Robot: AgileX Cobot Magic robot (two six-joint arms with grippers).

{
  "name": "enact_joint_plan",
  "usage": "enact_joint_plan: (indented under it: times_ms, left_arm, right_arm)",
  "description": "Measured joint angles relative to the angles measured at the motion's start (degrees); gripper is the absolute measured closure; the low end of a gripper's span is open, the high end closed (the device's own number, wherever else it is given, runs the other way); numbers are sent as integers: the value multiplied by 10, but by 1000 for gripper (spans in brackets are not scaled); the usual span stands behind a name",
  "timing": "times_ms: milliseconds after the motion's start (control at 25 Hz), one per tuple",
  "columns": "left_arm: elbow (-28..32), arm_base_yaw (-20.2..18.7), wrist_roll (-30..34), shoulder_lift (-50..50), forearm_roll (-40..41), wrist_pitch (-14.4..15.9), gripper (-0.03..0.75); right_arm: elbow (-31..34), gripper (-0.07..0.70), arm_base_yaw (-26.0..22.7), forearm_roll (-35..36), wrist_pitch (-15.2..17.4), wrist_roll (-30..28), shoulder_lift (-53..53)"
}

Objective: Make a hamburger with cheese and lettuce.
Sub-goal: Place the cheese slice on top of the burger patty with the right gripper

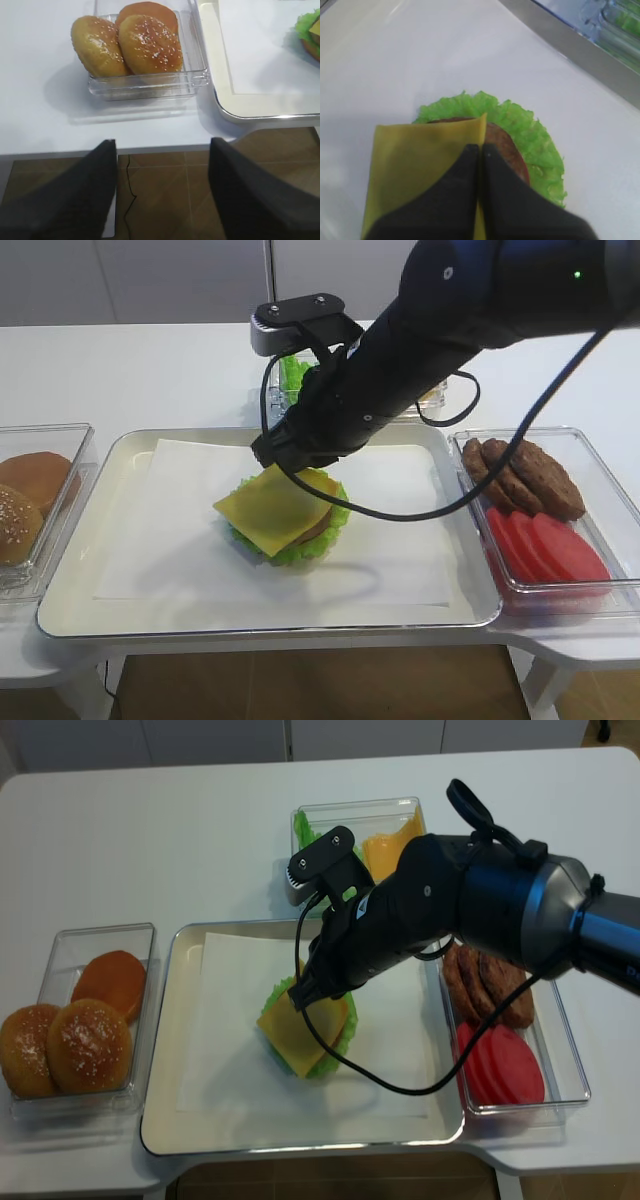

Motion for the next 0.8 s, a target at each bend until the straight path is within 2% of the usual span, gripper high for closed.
enact_joint_plan:
  times_ms: [200, 280, 400, 640, 800]
  left_arm:
    - [0, 0, 0, 0, 0, 0, 285]
    - [0, 0, 0, 0, 0, 0, 285]
    - [0, 0, 0, 0, 0, 0, 285]
    - [0, 0, 0, 0, 0, 0, 285]
    - [0, 0, 0, 0, 0, 0, 285]
  right_arm:
    - [0, 624, 0, 0, -3, 0, 6]
    - [0, 599, 0, 0, -4, 0, 6]
    - [0, 500, 0, 0, -4, 0, 6]
    - [0, 226, 0, -16, -5, 27, 7]
    - [0, 181, 0, -63, -5, 74, 3]
